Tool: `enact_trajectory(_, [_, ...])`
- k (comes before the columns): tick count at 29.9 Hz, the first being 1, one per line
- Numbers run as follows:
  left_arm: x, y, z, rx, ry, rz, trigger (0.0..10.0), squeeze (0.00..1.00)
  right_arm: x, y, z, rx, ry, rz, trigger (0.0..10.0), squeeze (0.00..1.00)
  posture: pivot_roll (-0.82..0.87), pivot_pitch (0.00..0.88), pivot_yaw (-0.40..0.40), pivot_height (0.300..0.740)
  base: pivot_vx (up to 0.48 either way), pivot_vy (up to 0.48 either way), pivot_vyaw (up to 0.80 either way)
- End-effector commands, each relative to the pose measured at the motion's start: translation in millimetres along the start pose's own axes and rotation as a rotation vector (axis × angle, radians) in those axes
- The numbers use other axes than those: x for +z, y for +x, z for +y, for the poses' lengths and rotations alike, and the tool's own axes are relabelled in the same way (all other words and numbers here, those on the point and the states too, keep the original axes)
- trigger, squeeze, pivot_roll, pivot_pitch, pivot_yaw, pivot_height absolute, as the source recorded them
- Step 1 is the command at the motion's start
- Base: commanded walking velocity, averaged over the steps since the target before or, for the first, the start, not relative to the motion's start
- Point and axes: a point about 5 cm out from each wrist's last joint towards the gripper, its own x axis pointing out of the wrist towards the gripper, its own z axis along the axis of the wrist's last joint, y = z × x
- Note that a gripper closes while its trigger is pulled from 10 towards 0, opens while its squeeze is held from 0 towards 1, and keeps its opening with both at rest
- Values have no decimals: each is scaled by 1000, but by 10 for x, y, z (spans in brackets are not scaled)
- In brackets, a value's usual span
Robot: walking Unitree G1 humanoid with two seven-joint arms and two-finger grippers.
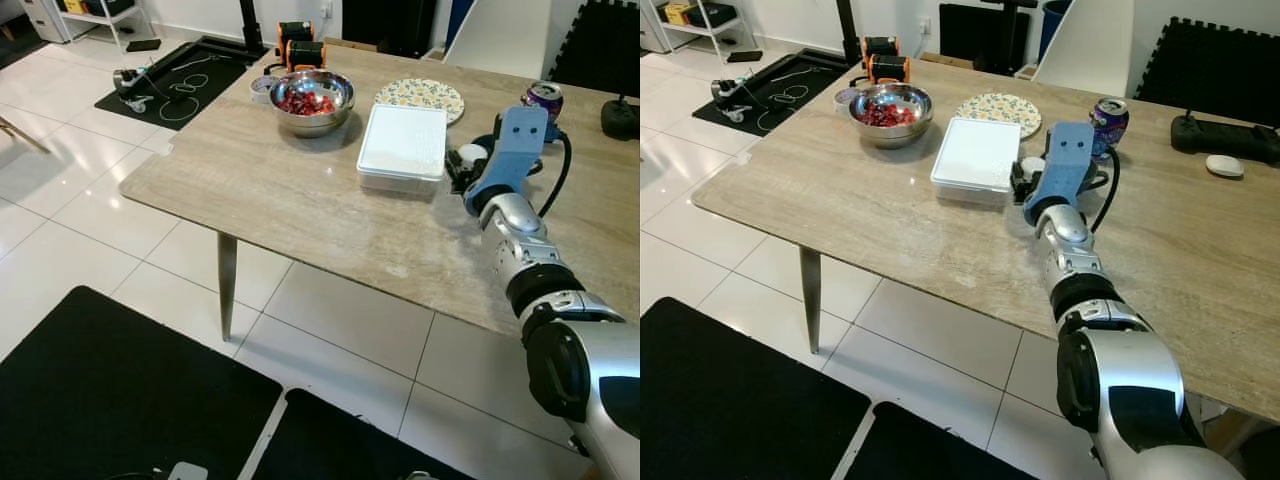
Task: Restocking fridge
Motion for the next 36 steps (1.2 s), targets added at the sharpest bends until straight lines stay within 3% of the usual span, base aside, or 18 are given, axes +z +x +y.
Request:
enact_trajectory(1, [-94, -29, 36, 5, 0, 34, 10000, 0, -13, 2, 11, 3, -5, 10, 0, 0, 134, 190, 8, 740, 0, 0, 0])
enact_trajectory(8, [-32, 4, -8, 1, -2, 34, 10000, 0, 84, 19, -29, 11, -27, -22, 0, 0, 126, 161, 5, 740, 0, 0, 0])
enact_trajectory(14, [10, 32, -62, -12, -21, 41, 10000, 0, 277, 34, 9, 149, 1, -124, 0, 0, 101, 117, 5, 740, 0, 0, 0])
enact_trajectory(16, [17, 51, -136, -27, -31, 52, 10000, 0, 464, 0, -17, 311, 26, -231, 0, 0, 75, 76, 0, 740, 0, 0, 0])
enact_trajectory(17, [17, 51, -136, -27, -31, 52, 10000, 0, 464, 0, -17, 311, 26, -231, 0, 0, 75, 76, 0, 740, 0, 0, 0])
enact_trajectory(21, [56, 74, -189, -30, -38, 56, 10000, 0, 642, -117, -43, 536, 43, -357, 0, 0, 60, 44, -6, 740, 0, 0, 0])
enact_trajectory(24, [75, 82, -201, -30, -41, 55, 10000, 0, 679, -177, -38, 624, 54, -391, 0, 0, 55, 34, -8, 740, 0, 0, 0])
enact_trajectory(25, [89, 88, -213, -29, -45, 54, 10000, 0, 713, -258, -27, 715, 62, -425, 0, 0, 54, 31, -8, 740, 0, 0, 0])
enact_trajectory(26, [89, 88, -213, -29, -45, 54, 10000, 0, 713, -258, -27, 715, 62, -425, 0, 0, 54, 31, -8, 740, 0, 0, 0])
enact_trajectory(27, [122, 102, -241, -29, -54, 53, 10000, 0, 685, -488, -4, 902, 36, -439, 0, 0, 47, 17, -9, 740, 0, 0, 0])
enact_trajectory(30, [135, 107, -250, -28, -55, 53, 10000, 0, 653, -592, 8, 980, 24, -433, 0, 0, 40, 10, -9, 740, 0, 0, 0])
enact_trajectory(31, [144, 110, -255, -27, -57, 53, 10000, 0, 611, -688, 19, 1047, 19, -415, 1373, 0, 38, 6, -8, 740, 0, 0, 0])
enact_trajectory(32, [156, 114, -259, -26, -58, 53, 10000, 0, 541, -802, 44, 1129, 21, -381, 1373, 0, 32, 0, -10, 740, 0, 0, 0])
enact_trajectory(33, [156, 114, -259, -26, -58, 53, 10000, 0, 541, -802, 44, 1129, 21, -381, 1373, 0, 32, 0, -10, 740, 0, 0, 0])
enact_trajectory(34, [168, 118, -262, -25, -59, 53, 10000, 0, 431, -944, 78, 1224, 37, -324, 10000, 0, 25, 0, -10, 740, 0, 0, 0])
enact_trajectory(35, [168, 118, -262, -25, -59, 53, 10000, 0, 431, -944, 78, 1224, 37, -324, 10000, 0, 25, 0, -10, 740, 0, 0, 0])
enact_trajectory(36, [181, 121, -262, -22, -60, 54, 10000, 0, 273, -1085, 120, 1305, 48, -244, 10000, 0, 19, 0, -9, 740, 0, 0, 0])
